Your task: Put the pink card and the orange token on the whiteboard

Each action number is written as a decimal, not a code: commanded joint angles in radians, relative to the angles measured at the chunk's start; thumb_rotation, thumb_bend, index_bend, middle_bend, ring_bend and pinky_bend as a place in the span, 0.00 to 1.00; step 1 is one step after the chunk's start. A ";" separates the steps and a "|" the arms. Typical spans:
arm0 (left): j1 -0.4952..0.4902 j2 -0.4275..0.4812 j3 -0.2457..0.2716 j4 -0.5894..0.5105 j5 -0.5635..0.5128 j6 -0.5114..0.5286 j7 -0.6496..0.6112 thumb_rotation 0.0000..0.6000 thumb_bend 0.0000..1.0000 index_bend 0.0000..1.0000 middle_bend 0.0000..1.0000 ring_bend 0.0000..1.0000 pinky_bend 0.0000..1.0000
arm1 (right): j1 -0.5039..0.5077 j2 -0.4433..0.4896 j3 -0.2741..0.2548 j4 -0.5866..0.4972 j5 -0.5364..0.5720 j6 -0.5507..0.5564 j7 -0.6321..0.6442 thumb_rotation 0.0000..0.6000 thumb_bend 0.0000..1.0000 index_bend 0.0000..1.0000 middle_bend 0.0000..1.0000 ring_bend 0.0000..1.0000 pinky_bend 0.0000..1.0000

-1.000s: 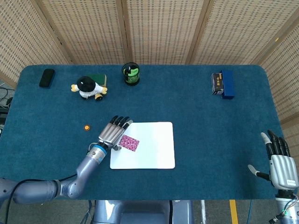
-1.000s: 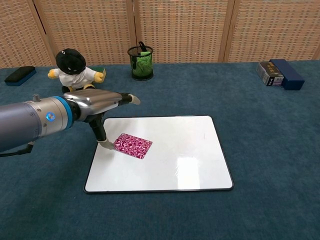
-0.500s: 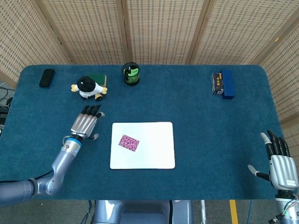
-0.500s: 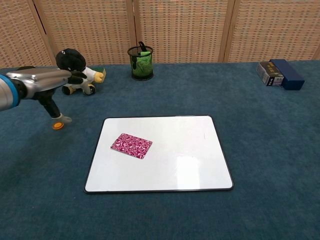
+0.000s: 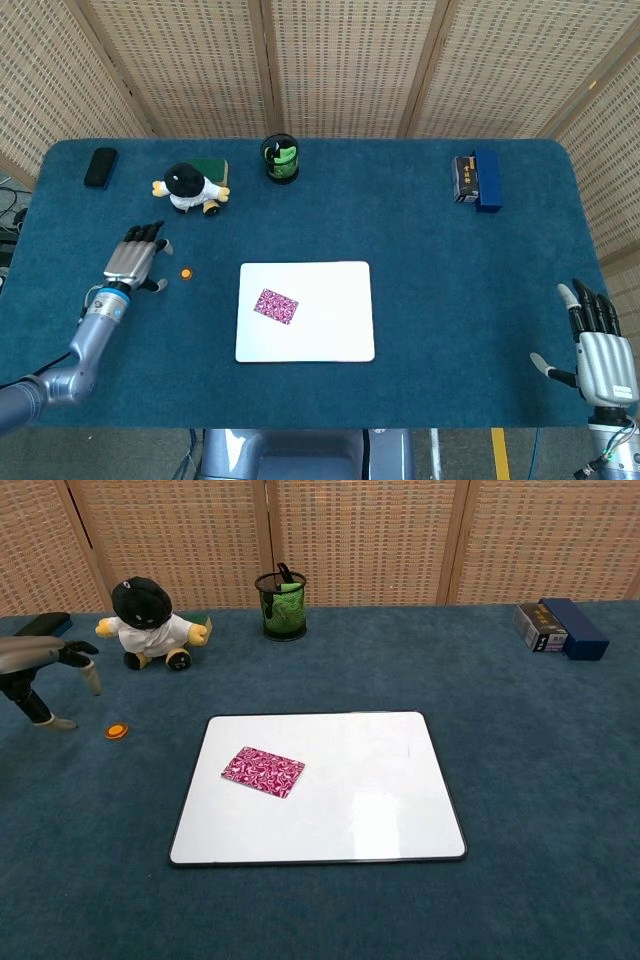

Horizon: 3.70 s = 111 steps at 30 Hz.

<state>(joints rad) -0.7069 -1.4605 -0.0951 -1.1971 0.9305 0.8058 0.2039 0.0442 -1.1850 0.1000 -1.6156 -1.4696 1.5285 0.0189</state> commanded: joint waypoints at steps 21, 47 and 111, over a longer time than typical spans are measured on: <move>0.001 -0.095 -0.019 0.114 0.085 -0.054 -0.074 1.00 0.29 0.36 0.00 0.00 0.00 | 0.001 0.003 0.000 -0.002 0.003 -0.005 0.005 1.00 0.00 0.00 0.00 0.00 0.00; -0.007 -0.157 -0.042 0.159 0.035 -0.064 0.002 1.00 0.32 0.41 0.00 0.00 0.00 | 0.001 0.006 -0.001 -0.003 0.004 -0.008 0.012 1.00 0.00 0.00 0.00 0.00 0.00; -0.181 -0.280 -0.045 -0.217 -0.127 0.135 0.482 1.00 0.33 0.55 0.00 0.00 0.00 | 0.006 0.019 -0.004 -0.010 0.013 -0.028 0.023 1.00 0.00 0.00 0.00 0.00 0.00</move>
<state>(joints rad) -0.8872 -1.7393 -0.1394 -1.4157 0.8043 0.9396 0.6862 0.0497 -1.1663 0.0960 -1.6259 -1.4570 1.5009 0.0418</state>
